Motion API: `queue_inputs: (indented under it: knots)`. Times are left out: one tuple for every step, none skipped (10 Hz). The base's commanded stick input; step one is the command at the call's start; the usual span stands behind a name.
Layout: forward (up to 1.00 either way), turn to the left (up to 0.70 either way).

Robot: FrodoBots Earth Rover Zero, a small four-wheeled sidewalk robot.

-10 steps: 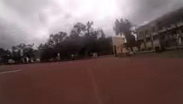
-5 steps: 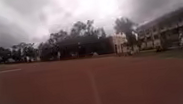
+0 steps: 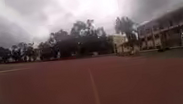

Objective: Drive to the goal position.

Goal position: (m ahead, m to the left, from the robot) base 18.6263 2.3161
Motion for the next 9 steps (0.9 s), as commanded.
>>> queue_inputs:
  knots:
    - [0.67,0.00]
    - [0.67,0.00]
    - [0.67,0.00]
    - [0.67,0.00]
    - [0.67,0.00]
    - [0.67,0.00]
    - [0.67,0.00]
    - [0.67,0.00]
    - [0.67,0.00]
